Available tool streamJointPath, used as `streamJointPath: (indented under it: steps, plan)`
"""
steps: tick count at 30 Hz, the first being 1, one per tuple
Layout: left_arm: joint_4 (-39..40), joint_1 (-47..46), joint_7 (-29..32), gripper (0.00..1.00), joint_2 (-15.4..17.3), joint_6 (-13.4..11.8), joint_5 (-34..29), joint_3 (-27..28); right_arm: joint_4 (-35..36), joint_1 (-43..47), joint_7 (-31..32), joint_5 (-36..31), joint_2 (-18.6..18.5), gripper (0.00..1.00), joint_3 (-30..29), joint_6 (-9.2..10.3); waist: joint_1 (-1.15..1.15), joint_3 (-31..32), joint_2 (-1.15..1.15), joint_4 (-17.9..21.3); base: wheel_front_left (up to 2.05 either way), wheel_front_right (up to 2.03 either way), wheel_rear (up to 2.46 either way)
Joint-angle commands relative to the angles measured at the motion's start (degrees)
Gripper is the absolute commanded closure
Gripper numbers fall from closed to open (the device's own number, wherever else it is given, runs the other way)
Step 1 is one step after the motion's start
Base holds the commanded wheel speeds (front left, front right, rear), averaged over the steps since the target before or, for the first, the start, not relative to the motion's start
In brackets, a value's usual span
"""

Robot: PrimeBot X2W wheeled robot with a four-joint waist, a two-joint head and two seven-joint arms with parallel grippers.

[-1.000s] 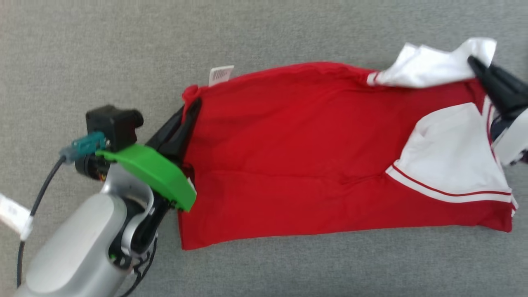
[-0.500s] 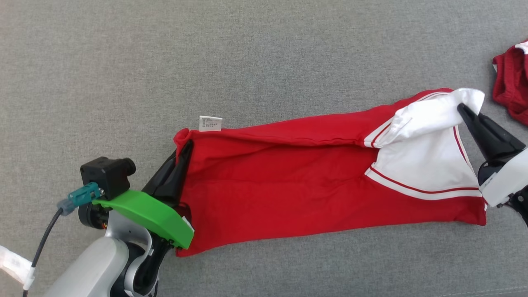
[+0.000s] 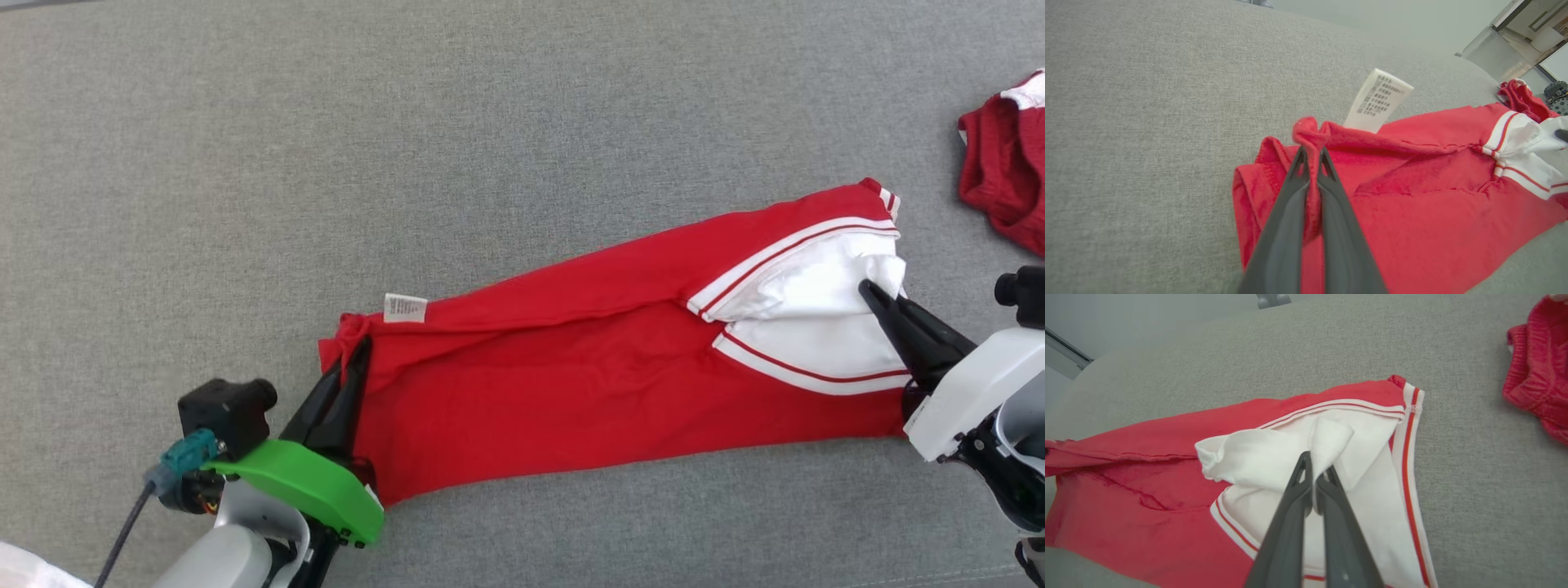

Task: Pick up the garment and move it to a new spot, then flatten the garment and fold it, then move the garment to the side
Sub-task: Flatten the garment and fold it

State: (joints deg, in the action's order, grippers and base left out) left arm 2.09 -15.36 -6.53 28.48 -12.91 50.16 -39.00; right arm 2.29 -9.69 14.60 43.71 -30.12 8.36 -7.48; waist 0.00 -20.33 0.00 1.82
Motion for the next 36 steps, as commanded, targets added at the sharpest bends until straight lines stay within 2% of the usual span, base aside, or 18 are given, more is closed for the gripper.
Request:
streamJointPath:
  steps: [1,4,7,9,11,14,17,20,26,32,36]
  plan:
    - [-0.95,1.54,-0.84,0.0,-0.03,-0.64,-0.55,-0.27,-0.33,0.95,0.13,-0.19,-0.06,0.0,0.18,-0.01,0.0,0.3,0.0,0.13,0.0,0.0,0.0]
    - [-3.38,3.49,-2.24,0.0,0.51,-1.63,-2.91,-1.64,-0.54,2.61,0.76,0.37,-0.94,0.0,0.61,-0.01,0.0,0.71,0.0,0.37,0.0,0.0,0.0]
    - [-4.91,6.6,-3.27,0.0,0.33,-2.42,-2.58,-2.57,0.45,4.71,2.03,2.17,-2.1,0.0,0.24,-0.01,0.0,1.48,0.0,0.72,0.0,0.0,0.0]
    - [-6.0,8.79,-4.41,0.0,1.46,-3.92,-3.79,-2.61,1.08,5.58,2.64,3.34,-2.91,0.0,-1.52,0.0,0.0,1.8,0.0,1.19,0.0,0.0,0.0]
    - [-7.0,10.74,-6.5,0.0,1.27,-6.81,-4.57,-0.6,0.93,5.28,2.12,3.14,-2.89,0.0,-4.72,0.0,0.0,1.81,0.0,1.42,0.0,0.0,0.0]
    - [-6.32,12.64,-8.55,0.0,-0.98,-10.63,-7.97,4.43,-0.57,3.61,3.25,1.57,-1.08,0.0,-8.37,-0.01,0.0,1.25,0.0,0.87,0.0,0.0,0.0]
    - [-2.43,13.73,-8.64,0.0,-4.92,-11.94,-15.39,10.68,-2.3,1.21,5.23,-1.09,0.15,0.0,-9.66,-0.01,0.0,0.58,0.0,-0.44,0.0,0.0,0.0]
    - [0.2,15.44,-8.62,0.0,-10.01,-10.54,-21.92,15.67,-4.44,-1.52,7.67,-3.2,2.81,0.0,-8.51,-0.01,0.0,0.09,0.0,-1.8,0.0,0.0,0.0]
    - [1.17,18.24,-8.65,0.0,-17.91,-5.56,-30.97,22.42,-11.41,-5.35,10.72,-11.44,4.17,0.0,-4.88,0.0,0.0,-0.45,0.0,-3.18,0.0,0.0,0.0]
    - [-0.22,20.05,-8.66,0.0,-22.93,-0.48,-34.7,28.08,-15.87,-4.98,11.48,-15.26,4.36,0.0,-5.17,0.03,0.0,0.08,0.0,-3.49,0.0,0.0,0.0]
    - [-1.2,20.57,-8.66,0.0,-24.51,2.05,-36.08,30.34,-17.26,-4.31,11.68,-16.05,4.61,0.0,-5.96,0.05,0.0,0.81,0.0,-3.46,0.0,0.0,0.0]
